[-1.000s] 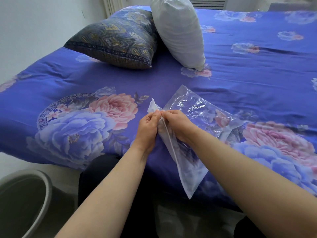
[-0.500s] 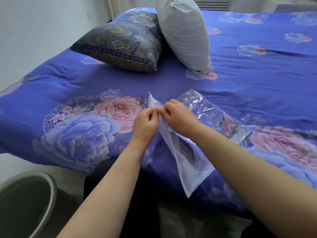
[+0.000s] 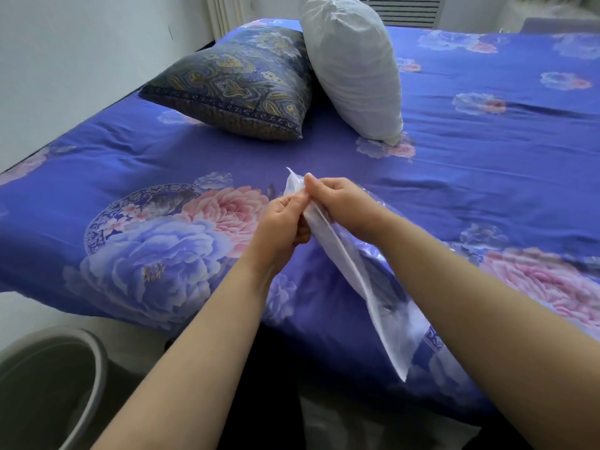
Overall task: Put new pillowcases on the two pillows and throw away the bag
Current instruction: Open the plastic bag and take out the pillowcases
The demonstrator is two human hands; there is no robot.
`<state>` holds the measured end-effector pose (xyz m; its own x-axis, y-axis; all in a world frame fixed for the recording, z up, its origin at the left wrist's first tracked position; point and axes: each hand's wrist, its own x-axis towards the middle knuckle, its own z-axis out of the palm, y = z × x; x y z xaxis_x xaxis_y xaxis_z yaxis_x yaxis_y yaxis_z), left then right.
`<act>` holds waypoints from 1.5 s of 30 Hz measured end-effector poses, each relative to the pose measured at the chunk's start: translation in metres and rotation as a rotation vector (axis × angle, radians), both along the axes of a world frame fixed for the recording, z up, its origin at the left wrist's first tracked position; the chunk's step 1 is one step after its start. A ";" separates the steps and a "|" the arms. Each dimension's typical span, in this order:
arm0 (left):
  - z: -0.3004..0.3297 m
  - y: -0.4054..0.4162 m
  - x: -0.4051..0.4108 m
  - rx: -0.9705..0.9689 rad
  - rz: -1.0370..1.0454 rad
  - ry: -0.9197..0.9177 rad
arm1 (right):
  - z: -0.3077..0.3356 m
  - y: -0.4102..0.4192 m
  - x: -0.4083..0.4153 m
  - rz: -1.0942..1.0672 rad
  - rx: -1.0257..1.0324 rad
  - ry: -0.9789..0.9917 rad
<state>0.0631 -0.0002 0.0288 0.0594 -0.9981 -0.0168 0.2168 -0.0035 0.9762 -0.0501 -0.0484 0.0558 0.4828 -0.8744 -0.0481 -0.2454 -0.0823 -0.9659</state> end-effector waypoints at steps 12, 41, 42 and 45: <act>0.005 0.007 -0.038 -0.039 0.188 0.217 | -0.001 -0.007 0.002 -0.365 0.353 -0.221; -0.027 0.037 0.099 -0.237 -0.036 -1.502 | -0.021 -0.018 0.020 -0.311 0.089 0.050; -0.027 0.040 0.099 -0.214 -0.026 -1.588 | -0.022 -0.017 0.024 -0.305 0.108 0.037; -0.021 0.044 0.082 -0.220 -0.033 -1.574 | -0.024 -0.009 0.039 -0.300 0.190 -0.063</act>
